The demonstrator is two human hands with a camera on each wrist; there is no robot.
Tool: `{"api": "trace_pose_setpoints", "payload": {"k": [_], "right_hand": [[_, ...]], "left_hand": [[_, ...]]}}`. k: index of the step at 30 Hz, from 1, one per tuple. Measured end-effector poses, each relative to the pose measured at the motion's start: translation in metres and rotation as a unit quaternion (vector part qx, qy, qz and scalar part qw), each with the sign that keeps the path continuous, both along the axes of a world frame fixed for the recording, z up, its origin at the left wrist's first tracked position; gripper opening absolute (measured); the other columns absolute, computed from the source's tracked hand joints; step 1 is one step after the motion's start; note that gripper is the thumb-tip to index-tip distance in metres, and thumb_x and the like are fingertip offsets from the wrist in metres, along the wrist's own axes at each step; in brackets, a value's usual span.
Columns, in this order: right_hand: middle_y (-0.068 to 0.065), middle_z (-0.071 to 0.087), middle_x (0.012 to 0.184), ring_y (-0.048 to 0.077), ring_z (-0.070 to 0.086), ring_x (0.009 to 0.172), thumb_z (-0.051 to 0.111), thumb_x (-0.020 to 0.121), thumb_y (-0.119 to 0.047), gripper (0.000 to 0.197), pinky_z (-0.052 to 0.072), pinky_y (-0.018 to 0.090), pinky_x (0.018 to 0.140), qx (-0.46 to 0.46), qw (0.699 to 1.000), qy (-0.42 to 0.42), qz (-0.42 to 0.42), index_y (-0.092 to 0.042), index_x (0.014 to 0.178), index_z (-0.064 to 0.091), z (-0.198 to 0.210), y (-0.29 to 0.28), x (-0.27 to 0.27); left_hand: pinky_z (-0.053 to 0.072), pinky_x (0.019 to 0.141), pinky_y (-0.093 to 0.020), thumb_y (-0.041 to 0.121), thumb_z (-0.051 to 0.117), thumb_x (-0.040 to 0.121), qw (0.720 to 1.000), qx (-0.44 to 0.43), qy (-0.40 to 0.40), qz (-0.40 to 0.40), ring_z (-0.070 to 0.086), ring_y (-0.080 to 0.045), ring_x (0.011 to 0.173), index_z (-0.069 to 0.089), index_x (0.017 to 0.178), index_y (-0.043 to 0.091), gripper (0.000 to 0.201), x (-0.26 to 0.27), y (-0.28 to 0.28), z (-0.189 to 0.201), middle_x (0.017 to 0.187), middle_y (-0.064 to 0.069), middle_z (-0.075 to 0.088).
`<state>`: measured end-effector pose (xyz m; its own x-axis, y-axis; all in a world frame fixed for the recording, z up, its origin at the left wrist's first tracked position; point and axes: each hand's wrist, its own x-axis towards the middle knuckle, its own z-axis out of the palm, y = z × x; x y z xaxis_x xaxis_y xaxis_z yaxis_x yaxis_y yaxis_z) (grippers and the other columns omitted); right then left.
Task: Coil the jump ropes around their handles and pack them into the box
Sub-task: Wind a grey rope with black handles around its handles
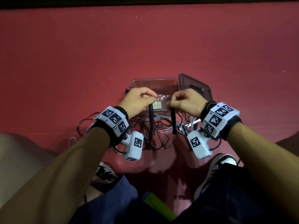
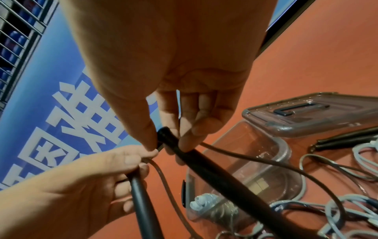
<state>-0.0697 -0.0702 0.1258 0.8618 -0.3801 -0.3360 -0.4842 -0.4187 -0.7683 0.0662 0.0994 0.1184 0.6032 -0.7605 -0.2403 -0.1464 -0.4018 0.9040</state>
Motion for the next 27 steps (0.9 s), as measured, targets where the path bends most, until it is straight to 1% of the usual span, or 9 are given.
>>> {"api": "trace_pose_setpoints", "payload": {"k": [3,6,8,12,14,17,21,24,27], "right_hand": [[-0.01,0.062,0.056,0.001,0.051,0.05,0.076,0.086,-0.032,0.028,0.04,0.022,0.06,0.028,0.998,0.036,0.037,-0.019,0.063,0.066,-0.007,0.007,-0.006],[0.008,0.071,0.068,0.021,0.058,0.064,0.074,0.089,-0.032,0.028,0.046,0.032,0.068,0.105,0.994,0.029,0.027,-0.008,0.075,0.071,-0.018,0.013,-0.01],[0.013,0.074,0.075,0.023,0.064,0.069,0.068,0.095,-0.025,0.025,0.052,0.038,0.075,0.127,0.991,0.023,0.021,-0.003,0.086,0.075,-0.021,0.015,-0.011],[0.004,0.072,0.067,0.01,0.068,0.06,0.064,0.094,-0.003,0.013,0.06,0.024,0.069,0.165,0.986,0.007,-0.002,-0.001,0.084,0.073,-0.026,0.019,-0.011],[0.009,0.074,0.07,0.018,0.068,0.064,0.073,0.089,-0.007,0.01,0.059,0.03,0.071,0.152,0.988,0.013,-0.013,-0.006,0.078,0.076,-0.034,0.017,-0.01],[0.014,0.074,0.071,0.024,0.066,0.067,0.079,0.084,-0.014,0.014,0.056,0.038,0.073,0.129,0.99,0.046,-0.014,-0.014,0.07,0.077,-0.048,0.015,-0.011],[-0.001,0.069,0.059,0.008,0.06,0.052,0.078,0.083,-0.018,0.013,0.049,0.02,0.058,0.07,0.992,0.101,-0.003,-0.02,0.07,0.077,-0.064,0.013,-0.022],[-0.014,0.063,0.049,-0.006,0.054,0.043,0.077,0.083,-0.021,0.01,0.044,0.011,0.052,0.027,0.991,0.13,0.007,-0.023,0.072,0.076,-0.073,0.011,-0.026],[-0.013,0.064,0.05,-0.005,0.056,0.044,0.072,0.083,-0.014,0.017,0.043,0.01,0.05,0.014,0.989,0.148,-0.016,-0.023,0.069,0.075,-0.086,0.007,-0.028]], "left_hand": [[0.044,0.068,-0.029,0.011,0.075,0.088,0.995,0.062,0.031,-0.076,0.05,-0.017,0.065,0.073,0.102,0.023,0.019,-0.007,0.001,-0.018,0.069,0.0,0.058],[0.045,0.073,-0.028,0.013,0.079,0.085,0.985,0.107,0.068,-0.119,0.055,-0.007,0.063,0.068,0.121,0.02,0.038,-0.014,0.002,-0.03,0.066,0.015,0.066],[0.047,0.074,-0.028,0.015,0.079,0.086,0.982,0.109,0.089,-0.123,0.058,-0.004,0.064,0.065,0.128,0.014,0.045,-0.017,0.001,-0.037,0.065,0.016,0.065],[0.049,0.072,-0.028,0.03,0.081,0.084,0.986,0.102,0.082,-0.106,0.062,-0.008,0.071,0.075,0.105,0.021,0.024,-0.02,-0.003,-0.045,0.073,0.009,0.069],[0.049,0.069,-0.025,0.026,0.079,0.087,0.984,0.113,0.085,-0.107,0.061,-0.009,0.071,0.077,0.094,0.019,0.01,-0.023,-0.004,-0.051,0.073,0.004,0.068],[0.046,0.068,-0.028,0.019,0.078,0.087,0.981,0.13,0.08,-0.119,0.056,-0.015,0.07,0.074,0.095,0.006,0.015,-0.031,-0.004,-0.063,0.072,-0.003,0.061],[0.042,0.069,-0.029,0.016,0.08,0.085,0.974,0.169,0.065,-0.137,0.053,-0.018,0.067,0.067,0.077,0.017,0.015,-0.041,-0.007,-0.086,0.062,0.002,0.054],[0.044,0.074,-0.026,0.02,0.082,0.082,0.959,0.225,0.033,-0.167,0.053,-0.013,0.063,0.07,0.086,0.022,0.013,-0.041,-0.007,-0.098,0.066,0.008,0.057],[0.051,0.082,-0.027,0.018,0.08,0.084,0.937,0.28,0.007,-0.211,0.063,-0.013,0.076,0.073,0.1,0.02,0.018,-0.037,-0.002,-0.106,0.087,0.0,0.073]]}}
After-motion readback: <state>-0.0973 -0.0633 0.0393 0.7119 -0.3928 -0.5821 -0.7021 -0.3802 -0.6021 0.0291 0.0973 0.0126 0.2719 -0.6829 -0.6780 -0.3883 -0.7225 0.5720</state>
